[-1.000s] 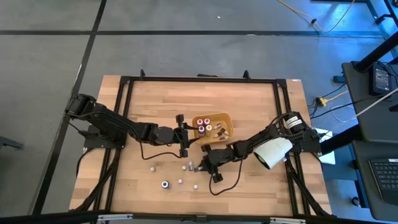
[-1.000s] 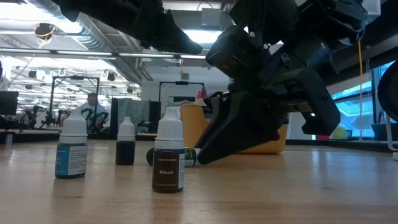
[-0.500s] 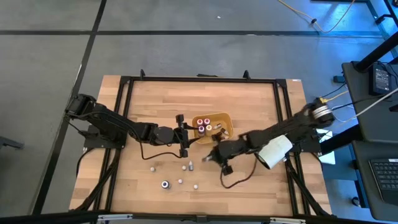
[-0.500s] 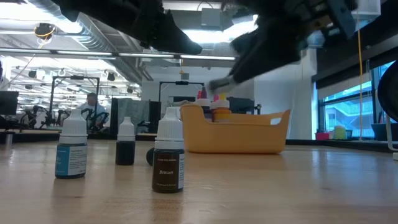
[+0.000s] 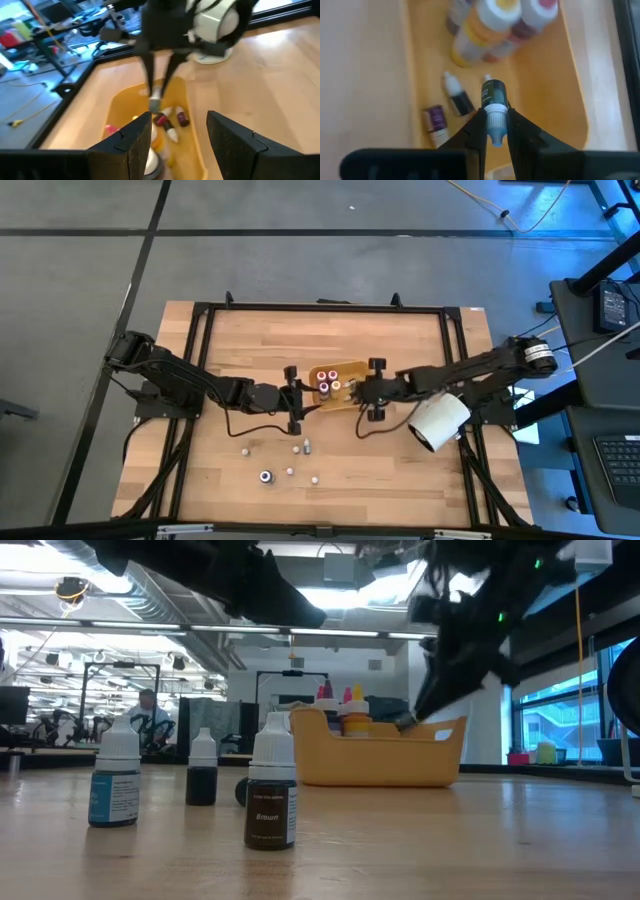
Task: Pick & Place food coloring
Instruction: Put the small green food coloring bottle into the yellow bin
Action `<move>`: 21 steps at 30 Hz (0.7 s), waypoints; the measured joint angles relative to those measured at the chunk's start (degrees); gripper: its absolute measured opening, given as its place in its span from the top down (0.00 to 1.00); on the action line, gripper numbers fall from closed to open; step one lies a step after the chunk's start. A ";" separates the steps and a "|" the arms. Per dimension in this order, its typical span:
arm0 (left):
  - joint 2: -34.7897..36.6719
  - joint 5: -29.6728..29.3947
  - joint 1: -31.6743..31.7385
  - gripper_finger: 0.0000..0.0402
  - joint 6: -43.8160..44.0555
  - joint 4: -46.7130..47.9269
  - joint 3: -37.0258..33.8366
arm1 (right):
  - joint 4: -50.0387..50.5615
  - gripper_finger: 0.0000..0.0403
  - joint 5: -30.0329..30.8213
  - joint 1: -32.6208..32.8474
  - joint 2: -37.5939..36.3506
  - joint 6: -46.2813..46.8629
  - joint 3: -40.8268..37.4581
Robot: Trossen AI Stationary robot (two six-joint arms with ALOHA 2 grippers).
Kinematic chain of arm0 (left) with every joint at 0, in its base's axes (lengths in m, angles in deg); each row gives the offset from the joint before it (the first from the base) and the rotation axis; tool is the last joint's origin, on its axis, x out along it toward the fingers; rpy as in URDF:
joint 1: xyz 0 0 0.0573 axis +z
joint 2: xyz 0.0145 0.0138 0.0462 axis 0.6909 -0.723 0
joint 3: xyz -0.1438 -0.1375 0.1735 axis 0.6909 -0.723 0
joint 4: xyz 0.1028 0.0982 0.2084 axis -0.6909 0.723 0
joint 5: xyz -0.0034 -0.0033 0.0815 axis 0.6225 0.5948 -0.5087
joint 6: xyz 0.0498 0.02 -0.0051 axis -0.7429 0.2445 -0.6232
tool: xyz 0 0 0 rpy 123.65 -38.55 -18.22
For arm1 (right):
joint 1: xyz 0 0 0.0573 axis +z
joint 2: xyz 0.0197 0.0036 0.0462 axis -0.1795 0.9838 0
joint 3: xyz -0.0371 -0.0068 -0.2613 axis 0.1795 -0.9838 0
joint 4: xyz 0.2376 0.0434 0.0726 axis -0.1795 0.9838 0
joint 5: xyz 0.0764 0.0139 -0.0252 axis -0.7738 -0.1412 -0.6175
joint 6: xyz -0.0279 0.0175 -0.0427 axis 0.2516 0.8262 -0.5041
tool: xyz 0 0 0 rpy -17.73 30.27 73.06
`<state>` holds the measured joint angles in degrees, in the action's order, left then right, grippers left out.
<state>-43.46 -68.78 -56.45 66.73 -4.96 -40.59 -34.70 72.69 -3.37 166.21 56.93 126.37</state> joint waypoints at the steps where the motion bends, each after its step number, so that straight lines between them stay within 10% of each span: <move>1: 0.00 0.60 0.00 0.54 0.15 0.05 0.00 | -0.87 0.85 -0.02 -0.83 0.34 -0.03 -0.60; 21: 0.02 9.13 -0.17 0.53 5.38 5.17 -0.04 | -4.15 0.83 -4.74 -6.83 2.03 -1.55 -2.20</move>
<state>-43.44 -59.65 -56.62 72.11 0.20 -40.63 -38.85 67.95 -10.20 168.24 55.37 124.17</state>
